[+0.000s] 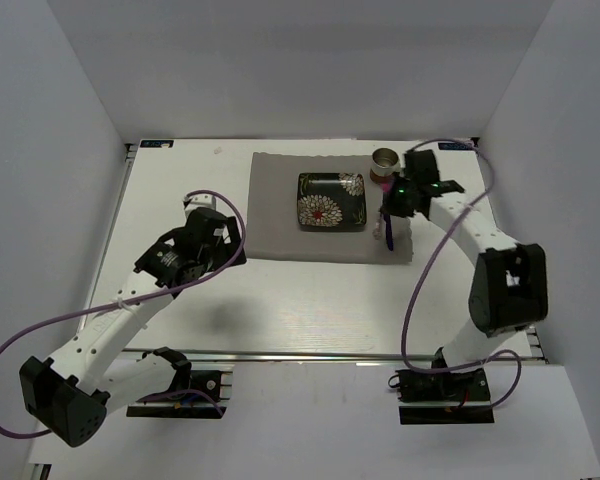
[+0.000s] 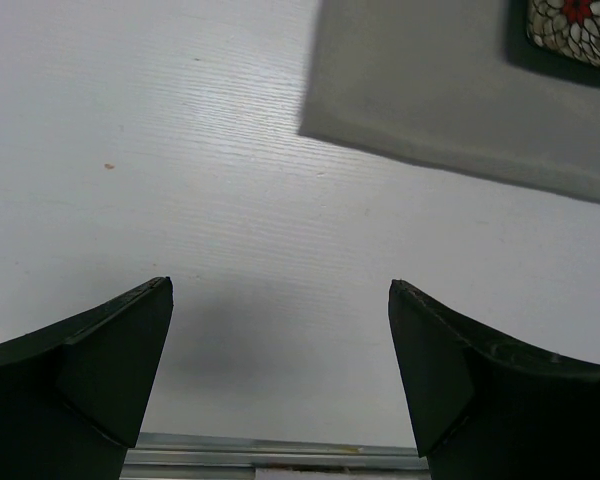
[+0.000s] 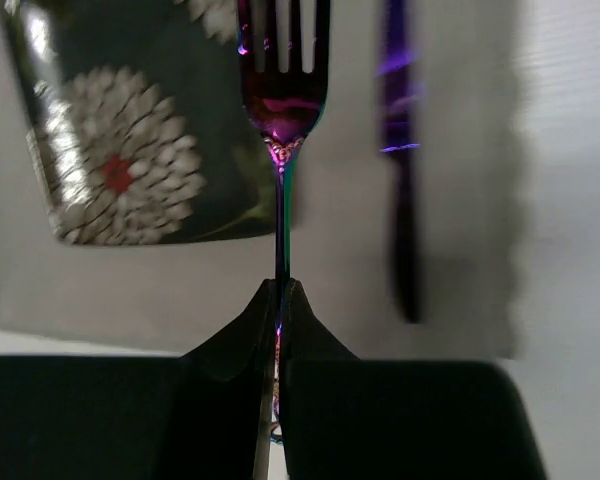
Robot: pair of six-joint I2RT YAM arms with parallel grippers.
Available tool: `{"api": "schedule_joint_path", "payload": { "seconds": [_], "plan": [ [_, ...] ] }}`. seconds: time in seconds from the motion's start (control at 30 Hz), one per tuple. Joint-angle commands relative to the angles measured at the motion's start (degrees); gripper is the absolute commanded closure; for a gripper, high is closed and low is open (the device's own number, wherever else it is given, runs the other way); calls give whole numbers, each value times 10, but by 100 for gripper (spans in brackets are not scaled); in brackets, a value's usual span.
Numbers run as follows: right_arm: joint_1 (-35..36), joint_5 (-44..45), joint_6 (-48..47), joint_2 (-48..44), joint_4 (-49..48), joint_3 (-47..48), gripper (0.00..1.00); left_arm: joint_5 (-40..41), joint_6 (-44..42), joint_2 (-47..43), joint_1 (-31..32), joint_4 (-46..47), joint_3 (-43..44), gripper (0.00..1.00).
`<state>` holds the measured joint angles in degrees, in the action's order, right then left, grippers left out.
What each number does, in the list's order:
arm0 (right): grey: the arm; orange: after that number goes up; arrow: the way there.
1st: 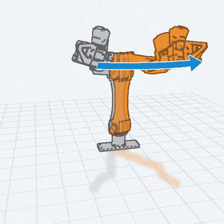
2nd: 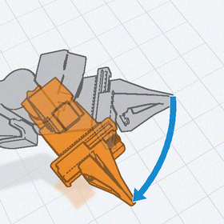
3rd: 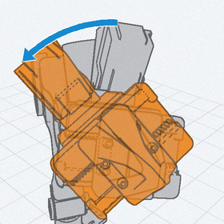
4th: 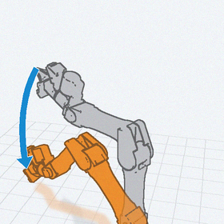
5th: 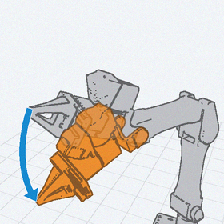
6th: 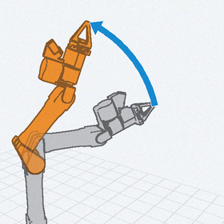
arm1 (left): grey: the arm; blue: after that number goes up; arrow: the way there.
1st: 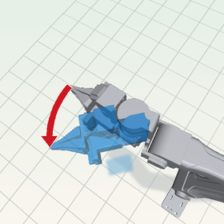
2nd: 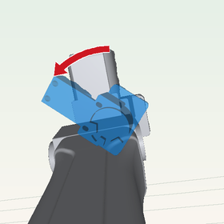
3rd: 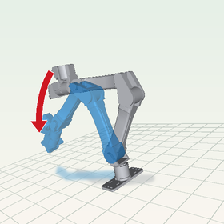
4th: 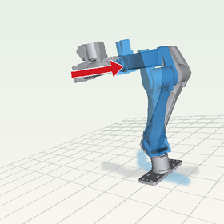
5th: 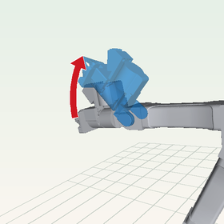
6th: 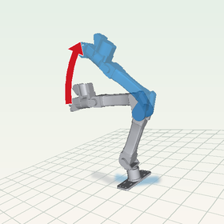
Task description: Set the dinner table for one person
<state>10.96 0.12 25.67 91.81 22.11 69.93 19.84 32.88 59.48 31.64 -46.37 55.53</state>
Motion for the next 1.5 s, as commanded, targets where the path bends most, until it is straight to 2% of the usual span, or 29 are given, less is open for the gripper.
{"api": "schedule_joint_path", "payload": {
  "seconds": [0.0,0.03,0.07,0.3,0.53,0.73,0.93,1.47],
  "plan": [
    [97,-14,71,56,-17,87,100,60,30,-30,2,-21,9,2],
    [111,-4,80,93,-5,113,100,69,34,-32,2,-22,7,2],
    [158,-4,88,113,-2,137,100,71,34,-35,2,-22,7,2],
    [283,49,155,323,65,423,100,82,40,-26,2,-31,9,2],
    [340,65,211,429,76,541,100,78,39,-24,2,-29,9,2],
    [354,82,210,492,104,596,100,71,37,-30,2,-27,9,2],
    [348,103,204,481,98,567,100,64,33,-33,2,-23,7,2],
    [314,84,152,507,126,575,100,53,27,-34,2,-17,5,2]
  ]
}}
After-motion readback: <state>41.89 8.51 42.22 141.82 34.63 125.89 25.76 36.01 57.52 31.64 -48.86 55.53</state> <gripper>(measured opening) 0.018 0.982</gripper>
